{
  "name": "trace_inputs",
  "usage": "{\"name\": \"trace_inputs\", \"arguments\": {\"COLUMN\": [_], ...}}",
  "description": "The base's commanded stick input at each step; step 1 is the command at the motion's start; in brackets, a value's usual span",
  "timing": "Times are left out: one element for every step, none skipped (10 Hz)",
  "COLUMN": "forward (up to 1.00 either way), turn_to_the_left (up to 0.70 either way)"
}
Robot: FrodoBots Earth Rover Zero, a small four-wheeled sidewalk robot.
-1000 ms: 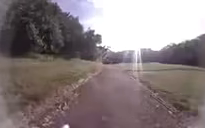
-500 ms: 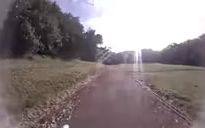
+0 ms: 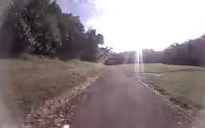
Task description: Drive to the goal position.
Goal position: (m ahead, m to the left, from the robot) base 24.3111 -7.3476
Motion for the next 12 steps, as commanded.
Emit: {"name": "trace_inputs", "arguments": {"forward": [0.85, 0.85, 0.85, 0.85, 0.85, 0.85, 0.85, 0.85, 0.85, 0.85, 0.85, 0.85], "turn_to_the_left": [0.00, 0.00, 0.00, -0.28, -0.31, -0.21, 0.00, 0.00, 0.00, 0.00, 0.00, 0.00]}}
